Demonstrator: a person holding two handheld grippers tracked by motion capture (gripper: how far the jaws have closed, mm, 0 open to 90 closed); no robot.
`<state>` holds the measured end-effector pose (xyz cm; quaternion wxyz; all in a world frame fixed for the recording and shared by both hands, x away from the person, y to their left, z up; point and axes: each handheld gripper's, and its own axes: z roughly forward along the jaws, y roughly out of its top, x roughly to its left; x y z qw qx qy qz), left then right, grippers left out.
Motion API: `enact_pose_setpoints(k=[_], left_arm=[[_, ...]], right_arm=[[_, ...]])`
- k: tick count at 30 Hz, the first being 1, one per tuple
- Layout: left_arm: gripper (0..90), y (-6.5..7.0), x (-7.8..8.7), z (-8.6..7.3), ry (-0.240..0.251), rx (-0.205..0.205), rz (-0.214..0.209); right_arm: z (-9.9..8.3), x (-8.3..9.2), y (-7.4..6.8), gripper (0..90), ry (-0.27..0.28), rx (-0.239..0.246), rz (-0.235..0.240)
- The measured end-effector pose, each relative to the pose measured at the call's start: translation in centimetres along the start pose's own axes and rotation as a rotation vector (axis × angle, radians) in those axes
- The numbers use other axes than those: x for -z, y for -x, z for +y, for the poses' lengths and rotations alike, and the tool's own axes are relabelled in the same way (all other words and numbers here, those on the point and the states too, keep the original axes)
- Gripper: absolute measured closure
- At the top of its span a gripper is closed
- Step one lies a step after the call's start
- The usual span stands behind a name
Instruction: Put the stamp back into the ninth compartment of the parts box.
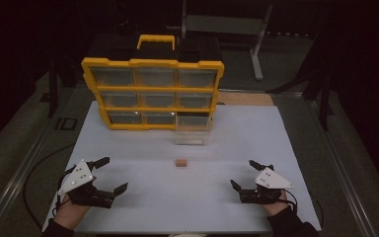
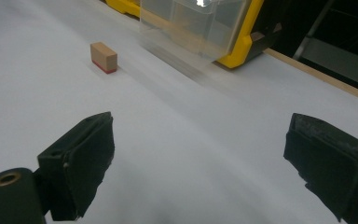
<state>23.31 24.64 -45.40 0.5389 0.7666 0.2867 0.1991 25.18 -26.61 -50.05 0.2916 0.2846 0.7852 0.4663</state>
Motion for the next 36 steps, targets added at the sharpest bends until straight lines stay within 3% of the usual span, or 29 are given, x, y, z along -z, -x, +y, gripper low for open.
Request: enact_pose_setpoints(k=[5, 13, 22, 36], left_arm=[[0.0, -0.5, 0.3, 1.8, 0.03, 0.019, -0.046], [0.0, -1.2, -0.4, 4.8, 0.023, -0.035, -0.085], [0.0, -1.4, -2.3, 6.6, -0.008, -0.078, -0.128], [0.0, -1.6, -4.7, 9.0, 0.018, -0.113, -0.184]], right_arm=[[0.0, 0.0, -0.1, 8.5, -0.005, -0.008, 0.001], [0.1, 0.0, -0.1, 8.5, -0.002, -0.006, 0.003], [0.1, 0.0, -0.1, 8.5, -0.003, -0.003, 0.004], [0.1, 0.1, -0.1, 8.5, 0.003, -0.028, 0.005]])
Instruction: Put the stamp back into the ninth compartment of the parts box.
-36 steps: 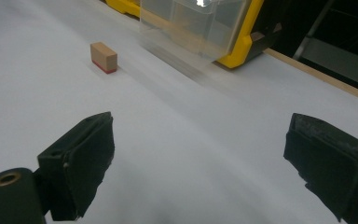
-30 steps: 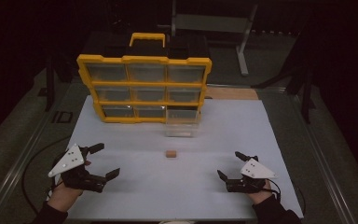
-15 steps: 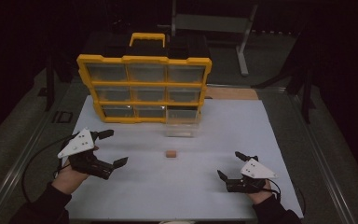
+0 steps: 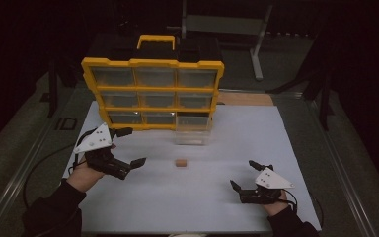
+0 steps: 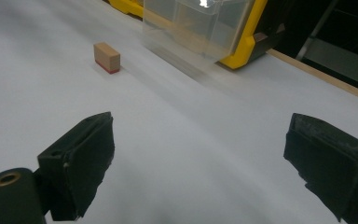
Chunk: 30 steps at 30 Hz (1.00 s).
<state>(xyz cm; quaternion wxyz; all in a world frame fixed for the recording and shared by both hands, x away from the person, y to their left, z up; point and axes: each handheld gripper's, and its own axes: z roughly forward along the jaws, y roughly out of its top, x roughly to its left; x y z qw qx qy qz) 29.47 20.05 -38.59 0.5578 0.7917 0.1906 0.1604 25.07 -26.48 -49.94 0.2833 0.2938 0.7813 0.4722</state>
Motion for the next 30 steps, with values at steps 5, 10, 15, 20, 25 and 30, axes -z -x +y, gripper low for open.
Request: enact_pose_setpoints(k=[5, 10, 15, 20, 25, 30], left_arm=[[0.0, -0.1, -1.0, 0.3, 0.002, 0.002, -0.021], [0.0, -0.1, -2.2, 0.5, 0.006, 0.001, -0.056], [0.0, 0.0, -3.5, 0.5, 0.002, -0.016, -0.081], [0.0, -0.1, -4.9, 0.1, -0.006, -0.007, -0.062], [0.0, -0.2, -6.0, -0.5, -0.021, -0.014, -0.099], [0.0, -0.2, -7.2, -1.4, -0.041, -0.012, -0.139]], right_arm=[[0.0, 0.0, 0.0, 8.5, 0.005, 0.001, -0.001], [0.0, 0.0, 0.1, 8.6, 0.001, 0.008, 0.001], [0.0, 0.1, 0.2, 8.5, 0.0, 0.024, 0.002], [0.0, 0.1, 0.2, 8.5, 0.002, 0.023, 0.003], [0.0, 0.1, 0.3, 8.6, 0.004, 0.021, 0.0], [0.0, 0.0, 0.1, 8.5, 0.007, 0.002, -0.001]])
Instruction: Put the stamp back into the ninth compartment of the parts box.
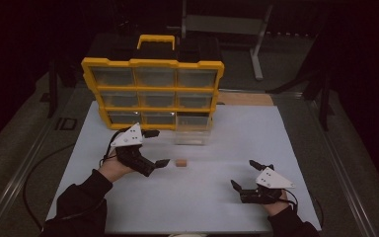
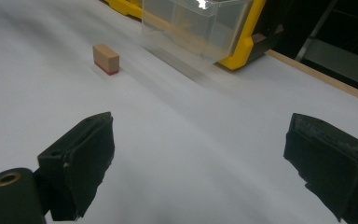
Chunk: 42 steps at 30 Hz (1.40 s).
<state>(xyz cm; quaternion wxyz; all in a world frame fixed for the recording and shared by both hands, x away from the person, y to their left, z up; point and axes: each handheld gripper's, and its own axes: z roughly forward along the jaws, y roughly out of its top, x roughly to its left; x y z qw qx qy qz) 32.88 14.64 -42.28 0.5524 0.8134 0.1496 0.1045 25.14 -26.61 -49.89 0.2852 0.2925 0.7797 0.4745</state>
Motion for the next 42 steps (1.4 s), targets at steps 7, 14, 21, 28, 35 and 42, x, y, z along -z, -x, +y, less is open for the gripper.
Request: enact_pose_setpoints(k=[7, 14, 21, 28, 35, 42], left_arm=[[0.0, -0.2, -1.7, -1.2, -0.022, 0.0, -0.025], [0.0, -0.4, -3.4, -2.4, -0.073, -0.01, -0.042], [0.0, -0.8, -4.9, -3.7, -0.127, -0.006, -0.059], [0.0, -0.9, -6.1, -4.6, -0.178, -0.003, -0.063], [0.0, -1.1, -7.2, -5.2, -0.221, 0.006, -0.073], [1.0, -1.3, -8.2, -5.8, -0.265, 0.009, -0.062]], right_arm=[[0.0, 0.0, 0.1, 8.6, -0.008, 0.019, 0.008], [-0.1, 0.0, 0.1, 8.5, -0.009, 0.016, 0.01], [0.0, 0.0, 0.1, 8.5, -0.005, 0.019, 0.013], [-0.1, 0.0, 0.0, 8.5, -0.009, 0.019, 0.012], [-0.1, 0.0, 0.0, 8.5, -0.01, 0.02, 0.013], [-0.1, 0.0, 0.0, 8.5, -0.009, 0.02, 0.015]])
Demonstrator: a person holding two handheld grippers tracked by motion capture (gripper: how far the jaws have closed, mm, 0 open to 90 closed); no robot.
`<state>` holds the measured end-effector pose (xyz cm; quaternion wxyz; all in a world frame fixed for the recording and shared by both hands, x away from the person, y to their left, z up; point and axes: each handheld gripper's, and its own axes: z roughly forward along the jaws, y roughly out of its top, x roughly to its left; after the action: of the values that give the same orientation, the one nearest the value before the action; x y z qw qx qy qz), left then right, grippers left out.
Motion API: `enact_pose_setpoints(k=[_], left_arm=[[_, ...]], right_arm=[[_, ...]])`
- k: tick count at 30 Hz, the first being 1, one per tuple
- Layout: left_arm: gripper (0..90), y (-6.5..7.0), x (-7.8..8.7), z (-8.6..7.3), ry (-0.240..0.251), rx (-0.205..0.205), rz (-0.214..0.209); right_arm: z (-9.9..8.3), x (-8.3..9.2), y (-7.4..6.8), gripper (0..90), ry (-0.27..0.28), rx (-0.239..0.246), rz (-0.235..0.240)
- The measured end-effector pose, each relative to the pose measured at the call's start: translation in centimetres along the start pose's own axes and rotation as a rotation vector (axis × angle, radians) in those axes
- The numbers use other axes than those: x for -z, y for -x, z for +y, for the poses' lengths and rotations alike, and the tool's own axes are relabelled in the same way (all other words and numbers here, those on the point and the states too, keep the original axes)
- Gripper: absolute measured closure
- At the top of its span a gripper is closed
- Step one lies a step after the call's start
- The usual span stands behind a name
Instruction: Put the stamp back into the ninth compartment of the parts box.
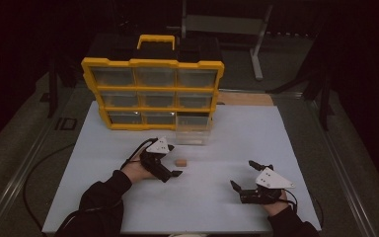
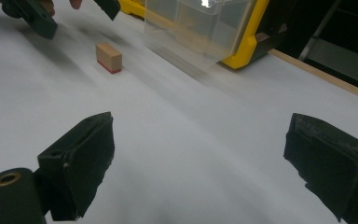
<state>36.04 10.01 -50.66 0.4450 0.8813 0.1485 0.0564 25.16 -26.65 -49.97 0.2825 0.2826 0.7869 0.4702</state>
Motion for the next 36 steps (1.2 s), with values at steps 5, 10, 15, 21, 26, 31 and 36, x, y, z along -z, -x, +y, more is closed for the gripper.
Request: enact_pose_setpoints(k=[5, 10, 15, 21, 26, 31, 36], left_arm=[[9.8, -0.1, -0.7, -0.1, -0.041, -0.022, 0.007], [17.2, -0.1, -1.1, 0.0, -0.041, -0.027, 0.0], [22.8, -0.4, -1.7, 0.0, -0.078, -0.019, 0.005], [36.1, -0.7, -2.2, 0.0, -0.119, -0.028, 0.005], [49.4, -0.9, -2.5, 0.2, -0.139, -0.027, -0.009], [59.4, -0.9, -2.7, 0.2, -0.146, -0.042, -0.021], [69.2, -1.0, -2.8, 0.2, -0.147, -0.04, -0.029]], right_arm=[[0.0, 0.0, 0.0, 8.5, 0.001, -0.003, 0.001], [0.0, 0.0, 0.0, 8.6, 0.002, -0.002, 0.003], [0.0, 0.0, 0.0, 8.5, 0.0, 0.001, 0.002], [0.0, 0.0, 0.0, 8.5, 0.0, -0.004, 0.001], [0.0, 0.0, 0.0, 8.5, 0.0, -0.001, 0.003], [0.0, 0.0, 0.0, 8.6, -0.001, -0.002, 0.003], [0.0, 0.0, 0.0, 8.6, -0.001, -0.003, 0.003]])
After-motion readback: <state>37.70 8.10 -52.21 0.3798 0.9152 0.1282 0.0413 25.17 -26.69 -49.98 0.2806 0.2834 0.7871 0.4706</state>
